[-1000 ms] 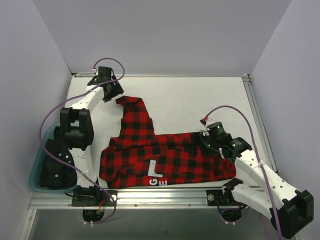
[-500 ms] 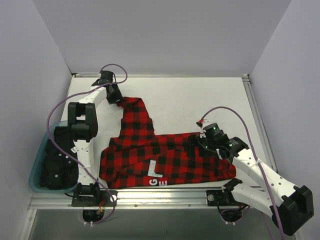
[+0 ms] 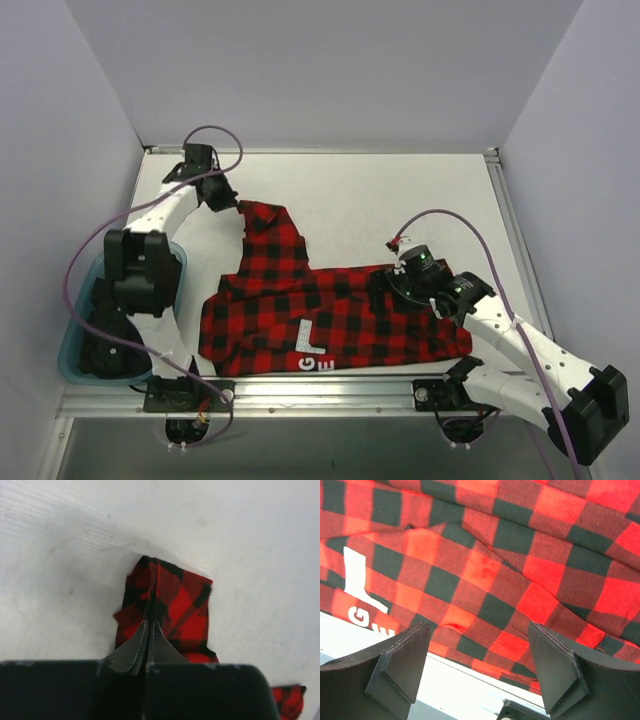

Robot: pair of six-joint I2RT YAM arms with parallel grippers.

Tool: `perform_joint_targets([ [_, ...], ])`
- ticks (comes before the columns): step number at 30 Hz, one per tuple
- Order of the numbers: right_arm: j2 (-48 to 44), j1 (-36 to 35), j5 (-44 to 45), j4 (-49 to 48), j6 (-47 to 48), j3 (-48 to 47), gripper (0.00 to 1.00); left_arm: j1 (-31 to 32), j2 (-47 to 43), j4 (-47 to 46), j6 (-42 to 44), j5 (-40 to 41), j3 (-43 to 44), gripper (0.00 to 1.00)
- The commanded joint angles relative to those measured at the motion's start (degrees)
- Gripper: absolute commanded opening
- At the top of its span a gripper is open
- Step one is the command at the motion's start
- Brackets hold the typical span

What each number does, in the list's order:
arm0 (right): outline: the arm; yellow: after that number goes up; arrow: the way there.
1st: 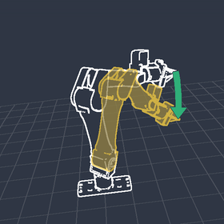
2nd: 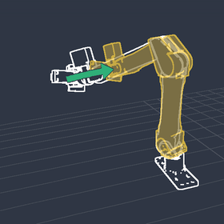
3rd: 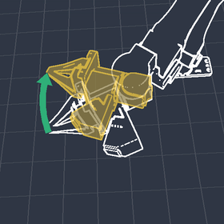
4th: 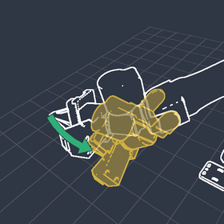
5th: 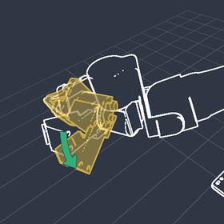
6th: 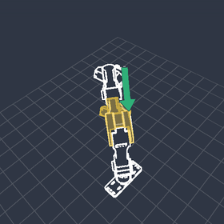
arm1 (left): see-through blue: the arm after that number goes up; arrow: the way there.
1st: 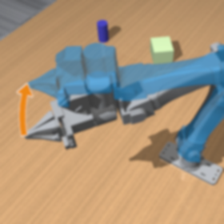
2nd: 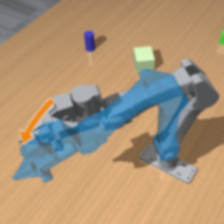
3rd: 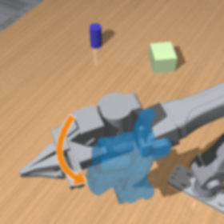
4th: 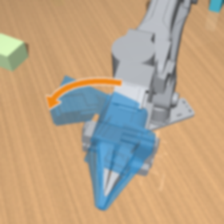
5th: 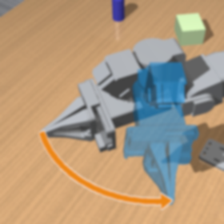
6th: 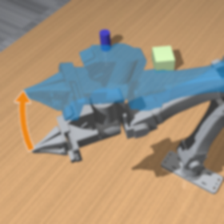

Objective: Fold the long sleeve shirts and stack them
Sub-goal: Fold the shirt

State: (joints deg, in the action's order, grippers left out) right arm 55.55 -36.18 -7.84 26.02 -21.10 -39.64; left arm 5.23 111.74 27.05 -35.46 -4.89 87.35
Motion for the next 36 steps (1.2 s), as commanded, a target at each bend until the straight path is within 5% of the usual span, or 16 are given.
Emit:
perform_joint_targets([
  [1, -0.18, -1.25, 2.47, 1.14, -0.52, -3.51, 0.8, 0.83, -14.93, -0.6, -4.17, -2.58, -5.76, 0.0],
  [11, -2.02, -3.63, 4.14, 1.14, -2.71, -5.71, 0.79, 6.27, -44.92, 7.31, -7.69, -3.99, -22.83, 0.0],
  [19, 0.17, -15.73, 7.12, -2.1, -2.1, -8.79, 0.8, 18.83, -63.38, 10.39, -19.81, -3.2, -36.28, 0.0],
  [26, 6.4, -32.42, 18.8, -13.97, -0.79, -10.37, 0.8, 26.83, -66.39, 10.39, -26.76, 0.14, -37.7, 0.01],
  [36, 20.82, -43.61, 31.56, -24.96, 3.44, -22.14, 0.8, 30.62, -66.48, 11.27, -29.13, 4.45, -35.76, 0.02],
])
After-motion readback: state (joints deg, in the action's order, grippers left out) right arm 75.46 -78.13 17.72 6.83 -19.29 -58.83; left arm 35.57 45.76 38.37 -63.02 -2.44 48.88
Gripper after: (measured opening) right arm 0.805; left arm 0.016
